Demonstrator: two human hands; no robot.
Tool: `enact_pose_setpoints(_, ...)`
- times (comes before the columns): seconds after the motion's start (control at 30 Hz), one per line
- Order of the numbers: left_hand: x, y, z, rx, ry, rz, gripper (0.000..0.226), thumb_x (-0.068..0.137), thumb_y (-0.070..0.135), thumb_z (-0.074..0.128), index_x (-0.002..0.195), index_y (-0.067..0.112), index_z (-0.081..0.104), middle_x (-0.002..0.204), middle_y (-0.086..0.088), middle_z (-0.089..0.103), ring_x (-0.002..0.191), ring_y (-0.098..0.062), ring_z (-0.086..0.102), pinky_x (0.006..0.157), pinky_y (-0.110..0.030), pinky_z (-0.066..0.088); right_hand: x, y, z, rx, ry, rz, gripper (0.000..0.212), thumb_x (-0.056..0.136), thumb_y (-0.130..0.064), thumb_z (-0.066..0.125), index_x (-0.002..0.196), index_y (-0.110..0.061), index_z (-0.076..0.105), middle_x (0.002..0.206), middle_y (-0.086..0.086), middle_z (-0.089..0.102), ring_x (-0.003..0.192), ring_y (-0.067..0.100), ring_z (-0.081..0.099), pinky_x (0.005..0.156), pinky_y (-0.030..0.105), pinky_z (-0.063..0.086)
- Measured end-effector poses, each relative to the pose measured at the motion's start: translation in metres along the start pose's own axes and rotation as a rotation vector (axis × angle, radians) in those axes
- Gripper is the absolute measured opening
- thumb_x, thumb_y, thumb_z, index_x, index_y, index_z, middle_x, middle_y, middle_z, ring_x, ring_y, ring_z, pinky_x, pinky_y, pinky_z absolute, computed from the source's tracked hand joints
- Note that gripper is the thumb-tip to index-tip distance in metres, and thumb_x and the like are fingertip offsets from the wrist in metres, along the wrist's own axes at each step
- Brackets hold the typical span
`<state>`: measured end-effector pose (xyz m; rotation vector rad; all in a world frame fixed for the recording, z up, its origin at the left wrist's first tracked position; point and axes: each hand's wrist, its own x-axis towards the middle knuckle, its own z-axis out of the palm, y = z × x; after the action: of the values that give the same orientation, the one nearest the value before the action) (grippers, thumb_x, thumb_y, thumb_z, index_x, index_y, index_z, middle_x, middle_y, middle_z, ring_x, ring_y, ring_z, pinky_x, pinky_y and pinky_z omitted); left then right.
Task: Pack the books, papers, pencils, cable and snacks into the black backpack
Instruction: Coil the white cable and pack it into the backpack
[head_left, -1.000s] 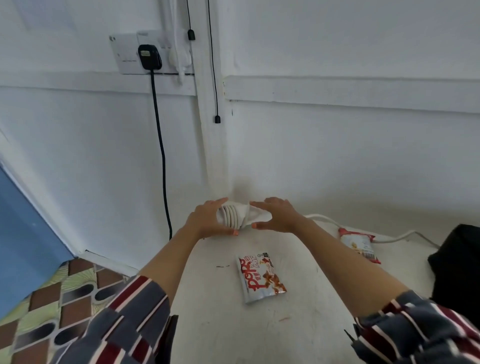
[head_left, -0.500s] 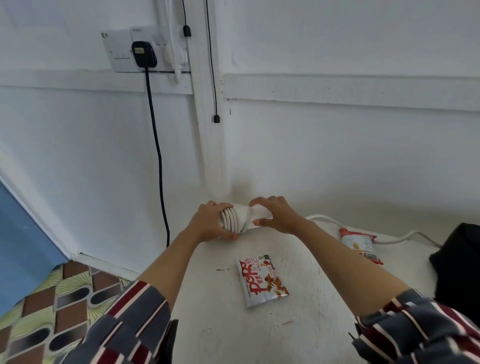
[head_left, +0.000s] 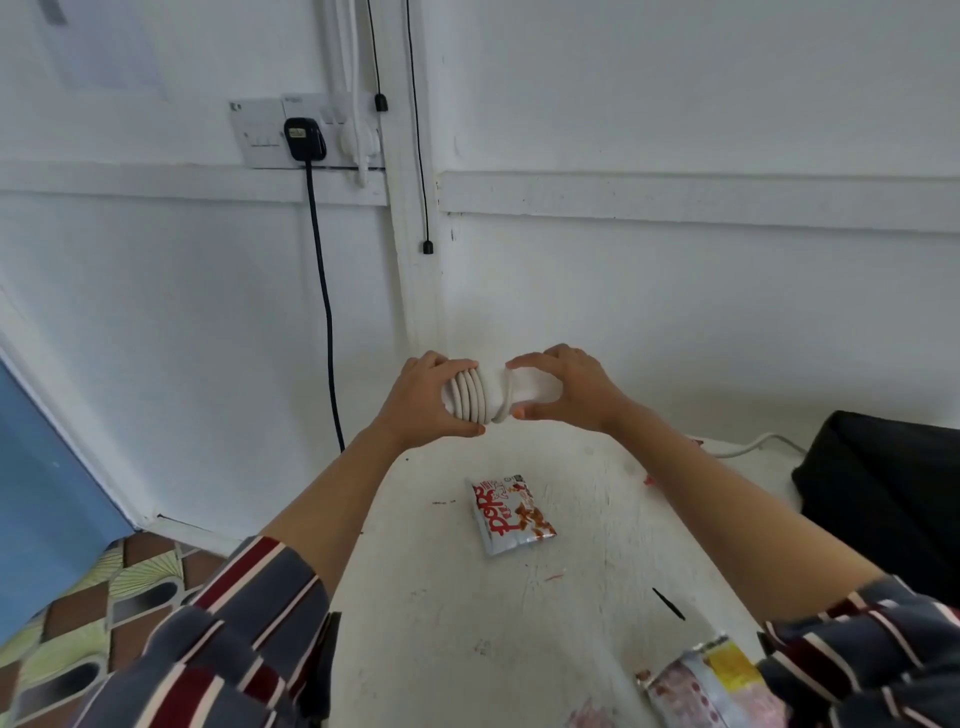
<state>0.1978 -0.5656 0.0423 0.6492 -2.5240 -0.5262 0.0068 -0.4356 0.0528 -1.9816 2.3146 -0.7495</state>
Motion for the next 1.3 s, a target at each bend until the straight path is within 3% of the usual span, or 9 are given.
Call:
enact_pose_setpoints(0.2, -0.017, 0.029, -0.008, 0.057, 0.007, 0.096, 0.084, 0.06, 0.04, 0.084, 0.133, 0.023, 0.047, 0.116, -0.002, 0.048, 0.106, -0.014, 0.036, 0.086, -0.028, 0.035, -0.026, -0.02, -0.012, 0.091, 0.027, -0.087, 0.056, 0.077, -0.046, 0.07, 0.125, -0.023, 0.053, 0.119, 0.001, 0.062, 0.103, 0.021, 0.058, 0.093, 0.041, 0.044)
enact_pose_setpoints(0.33, -0.025, 0.042, -0.014, 0.063, 0.042, 0.157, 0.085, 0.059, 0.038, 0.085, 0.133, 0.02, 0.048, 0.117, -0.005, 0.048, 0.109, -0.018, 0.038, 0.09, -0.031, 0.036, -0.044, -0.028, -0.011, -0.112, 0.156, -0.08, 0.073, 0.073, -0.073, 0.039, 0.132, -0.032, 0.047, 0.115, 0.002, 0.059, 0.106, 0.021, 0.051, 0.093, 0.037, 0.032)
enact_pose_setpoints(0.47, -0.029, 0.052, -0.017, 0.056, 0.04, 0.196, 0.086, 0.06, 0.038, 0.084, 0.135, 0.021, 0.047, 0.119, -0.005, 0.047, 0.111, -0.018, 0.037, 0.093, -0.034, 0.038, -0.056, -0.027, -0.012, -0.28, 0.346, -0.207, 0.071, 0.085, -0.072, 0.022, 0.131, -0.027, 0.052, 0.094, 0.007, 0.062, 0.087, 0.025, 0.058, 0.079, 0.038, 0.04)
enact_pose_setpoints(0.57, -0.03, 0.058, -0.02, 0.076, 0.018, 0.222, 0.087, 0.062, 0.042, 0.083, 0.137, 0.023, 0.043, 0.125, -0.004, 0.045, 0.116, -0.019, 0.037, 0.097, -0.037, 0.038, -0.062, -0.024, -0.014, -0.395, 0.463, -0.275, 0.06, 0.092, -0.063, 0.022, 0.129, -0.025, 0.051, 0.088, 0.01, 0.062, 0.08, 0.026, 0.06, 0.073, 0.037, 0.045)
enact_pose_setpoints(0.73, -0.028, 0.069, -0.024, 0.269, -0.043, 0.194, 0.103, 0.06, 0.066, 0.072, 0.144, 0.029, 0.026, 0.145, -0.003, 0.037, 0.128, -0.024, 0.035, 0.104, -0.041, 0.029, -0.07, -0.021, -0.023, -0.534, 0.542, -0.35, 0.059, 0.092, -0.062, 0.025, 0.127, -0.023, 0.052, 0.096, 0.014, 0.063, 0.085, 0.029, 0.06, 0.075, 0.036, 0.043)
enact_pose_setpoints(0.83, -0.026, 0.073, -0.023, 0.324, -0.082, 0.173, 0.096, 0.061, 0.07, 0.068, 0.139, 0.024, 0.035, 0.132, 0.001, 0.052, 0.116, -0.02, 0.047, 0.097, -0.036, 0.03, -0.073, -0.022, -0.026, -0.57, 0.553, -0.376, 0.06, 0.09, -0.063, 0.029, 0.124, -0.021, 0.055, 0.096, 0.014, 0.063, 0.086, 0.027, 0.059, 0.076, 0.035, 0.037)
enact_pose_setpoints(1.03, -0.021, 0.082, -0.033, 0.117, -0.165, 0.24, 0.077, 0.056, 0.066, 0.071, 0.117, 0.022, 0.056, 0.099, 0.006, 0.064, 0.086, -0.009, 0.054, 0.079, -0.026, 0.04, -0.083, -0.021, -0.029, -0.589, 0.505, -0.347, 0.062, 0.093, -0.061, 0.021, 0.128, -0.022, 0.055, 0.096, 0.013, 0.063, 0.086, 0.027, 0.059, 0.076, 0.034, 0.036)
enact_pose_setpoints(1.2, -0.014, 0.088, -0.042, -0.038, -0.344, 0.165, 0.056, 0.054, 0.056, 0.074, 0.099, 0.027, 0.057, 0.087, 0.008, 0.06, 0.083, -0.014, 0.057, 0.073, -0.03, 0.047, -0.086, -0.024, -0.034, -0.668, 0.535, -0.353, 0.06, 0.094, -0.06, 0.019, 0.128, -0.024, 0.055, 0.091, 0.012, 0.065, 0.081, 0.026, 0.062, 0.076, 0.035, 0.027)
enact_pose_setpoints(1.3, -0.012, 0.092, -0.043, 0.056, -0.383, 0.164, 0.059, 0.06, 0.052, 0.08, 0.106, 0.025, 0.055, 0.094, 0.006, 0.06, 0.089, -0.016, 0.057, 0.078, -0.032, 0.047, -0.085, -0.024, -0.035, -0.732, 0.574, -0.386, 0.056, 0.093, -0.06, 0.023, 0.129, -0.026, 0.049, 0.095, 0.012, 0.065, 0.084, 0.026, 0.061, 0.077, 0.036, 0.028)
